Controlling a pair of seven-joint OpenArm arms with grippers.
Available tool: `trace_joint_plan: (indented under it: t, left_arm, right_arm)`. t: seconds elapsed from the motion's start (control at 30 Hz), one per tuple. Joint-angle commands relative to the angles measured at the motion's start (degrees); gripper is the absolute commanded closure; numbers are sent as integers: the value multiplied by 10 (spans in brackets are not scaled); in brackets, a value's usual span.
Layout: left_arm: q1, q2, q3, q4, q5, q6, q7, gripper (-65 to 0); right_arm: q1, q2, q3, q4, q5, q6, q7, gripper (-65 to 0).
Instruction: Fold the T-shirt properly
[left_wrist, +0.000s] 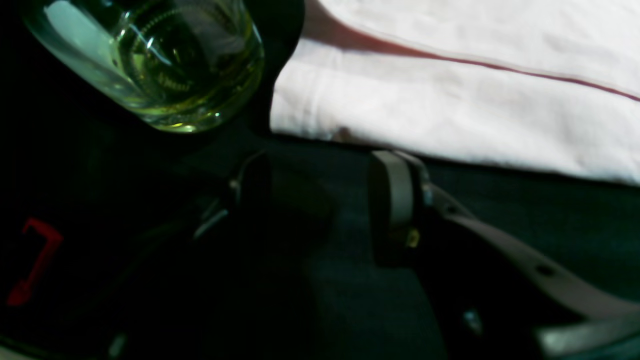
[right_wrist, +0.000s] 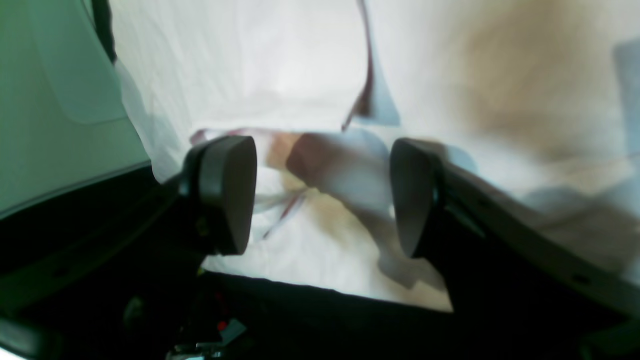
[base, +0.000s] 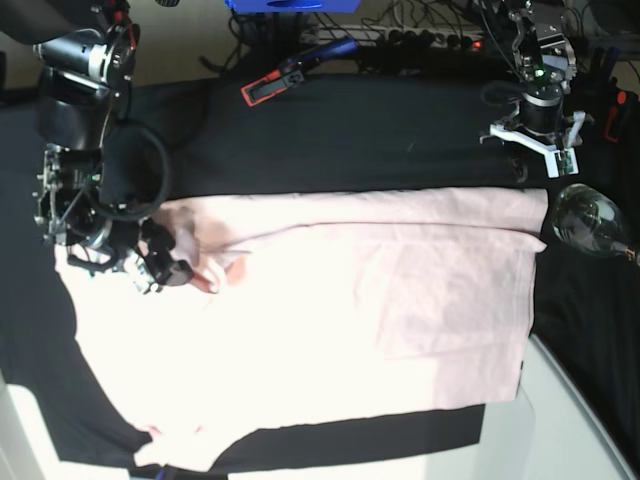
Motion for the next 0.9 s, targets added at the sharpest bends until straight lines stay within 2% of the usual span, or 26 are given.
trace_joint_plan:
  t: [0.0, 0.23, 0.7, 0.87]
  left_arm:
    - [0, -6, -1, 9, -3, 3, -14, -301]
    - [0, -16, -1, 9, -3, 3, -14, -301]
    - [0, -18, -17, 9, -3, 3, -14, -301]
    - [0, -18, -17, 9, -3, 3, -14, -301]
  right_arm:
    - [19, 7, 0, 9, 13, 7, 7, -399]
    - [38, 7, 0, 8, 11, 7, 7, -387]
    - [39, 4, 1, 6, 13, 7, 7, 0]
    - [40, 4, 0, 6, 12, 4, 5, 0]
